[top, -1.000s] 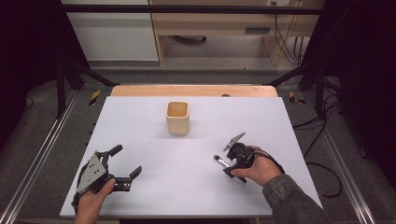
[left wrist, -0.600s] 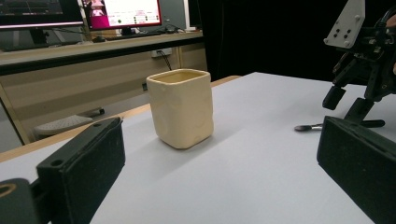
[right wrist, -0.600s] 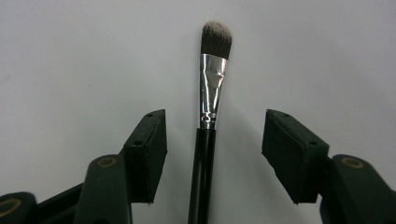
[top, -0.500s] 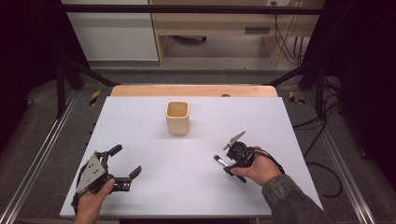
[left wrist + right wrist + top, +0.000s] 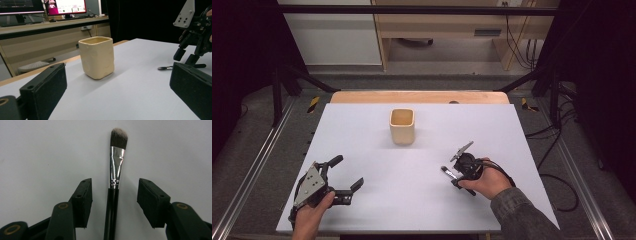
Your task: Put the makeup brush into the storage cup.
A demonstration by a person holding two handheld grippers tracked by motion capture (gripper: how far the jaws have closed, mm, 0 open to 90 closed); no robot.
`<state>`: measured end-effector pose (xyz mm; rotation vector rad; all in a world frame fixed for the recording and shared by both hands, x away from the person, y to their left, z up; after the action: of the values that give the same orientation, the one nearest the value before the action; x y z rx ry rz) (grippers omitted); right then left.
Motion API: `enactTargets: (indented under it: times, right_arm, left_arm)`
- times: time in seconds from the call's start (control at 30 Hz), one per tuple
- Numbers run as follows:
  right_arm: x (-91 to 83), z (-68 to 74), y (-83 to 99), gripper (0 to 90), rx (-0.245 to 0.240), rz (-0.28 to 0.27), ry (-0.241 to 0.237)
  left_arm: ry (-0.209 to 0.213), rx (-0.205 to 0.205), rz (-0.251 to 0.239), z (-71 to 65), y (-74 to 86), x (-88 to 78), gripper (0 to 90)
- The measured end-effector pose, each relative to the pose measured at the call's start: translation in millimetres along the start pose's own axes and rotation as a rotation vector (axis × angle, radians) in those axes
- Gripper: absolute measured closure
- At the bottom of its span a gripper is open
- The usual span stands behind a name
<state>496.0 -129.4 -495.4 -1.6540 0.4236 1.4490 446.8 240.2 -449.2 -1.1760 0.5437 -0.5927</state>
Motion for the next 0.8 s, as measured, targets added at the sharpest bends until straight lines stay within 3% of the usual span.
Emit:
enactTargets:
  times: [0.8]
  right_arm:
    - [2.3, 1.5, 1.5, 56.5, 0.001, 0.020, -0.010]
  left_arm:
    - [0.000, 0.004, 0.000, -0.2, -0.4, -0.5, 0.8]
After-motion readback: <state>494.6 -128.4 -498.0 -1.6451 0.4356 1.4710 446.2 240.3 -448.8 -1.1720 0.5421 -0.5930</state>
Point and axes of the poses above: each handheld gripper's, and its own axes: x roughly forward along the jaws, y roughly out of its underside, z roughly to its left, the point moved 6 cm from there along x, roughly forward along the jaws, and after that the axes turned 11 degrees about x, right-handed, at the moved point
